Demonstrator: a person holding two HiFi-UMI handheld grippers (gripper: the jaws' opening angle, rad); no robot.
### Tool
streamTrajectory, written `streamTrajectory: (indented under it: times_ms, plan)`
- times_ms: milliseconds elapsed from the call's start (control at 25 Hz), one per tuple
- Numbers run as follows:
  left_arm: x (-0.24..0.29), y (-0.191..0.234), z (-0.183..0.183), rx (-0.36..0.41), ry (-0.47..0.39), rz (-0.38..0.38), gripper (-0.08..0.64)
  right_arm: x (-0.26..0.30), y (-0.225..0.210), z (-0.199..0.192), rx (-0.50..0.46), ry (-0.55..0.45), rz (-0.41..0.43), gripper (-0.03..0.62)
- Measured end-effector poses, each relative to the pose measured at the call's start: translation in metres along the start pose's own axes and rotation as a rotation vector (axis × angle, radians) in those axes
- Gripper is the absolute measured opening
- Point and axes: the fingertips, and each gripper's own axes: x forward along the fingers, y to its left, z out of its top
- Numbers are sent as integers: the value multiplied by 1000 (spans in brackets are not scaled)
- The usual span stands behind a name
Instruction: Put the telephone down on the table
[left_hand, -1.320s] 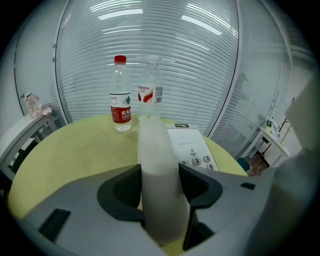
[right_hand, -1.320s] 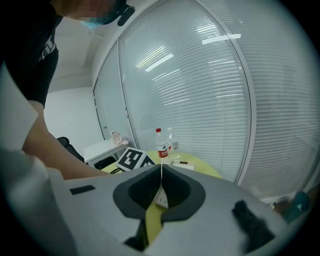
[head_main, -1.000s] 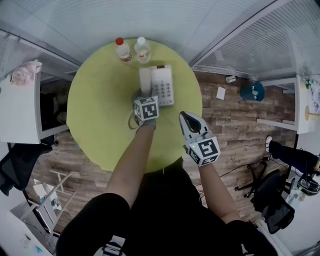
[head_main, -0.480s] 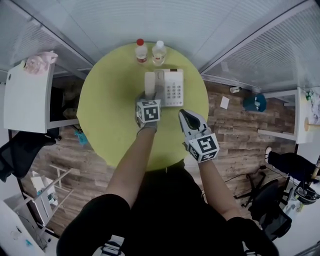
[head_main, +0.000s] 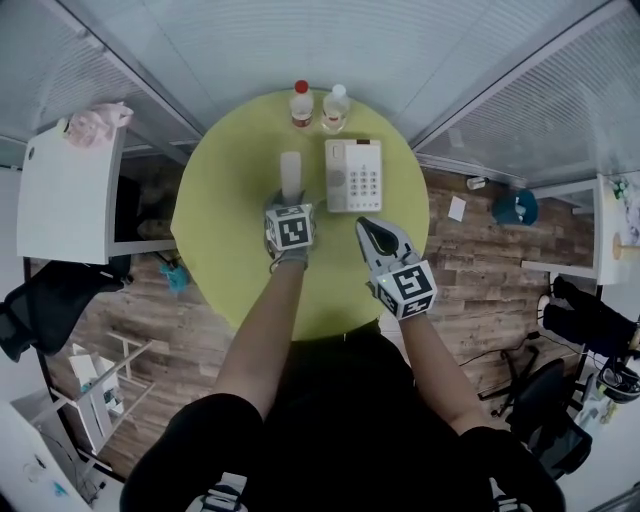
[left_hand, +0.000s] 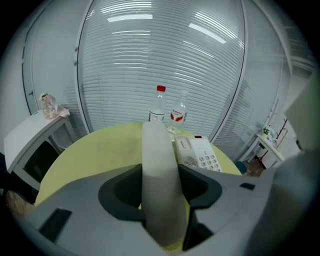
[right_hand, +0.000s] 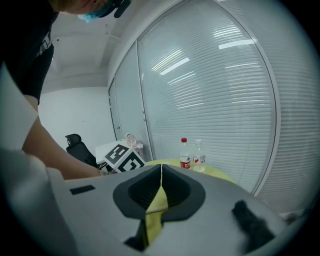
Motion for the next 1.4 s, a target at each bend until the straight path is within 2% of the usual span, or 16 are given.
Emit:
streamTrajectory:
  times_ms: [400,1000,1400]
  plan:
    - [-8,45,-11,-24,16,37,227,20,20,0,-14,25,22,20]
    - [5,133,-59,-71,96,138,227,56,40,-18,-20,77,61,20]
    - [22,157,-83,-104,156,145,227,69,38,-30,-7,107,59,20]
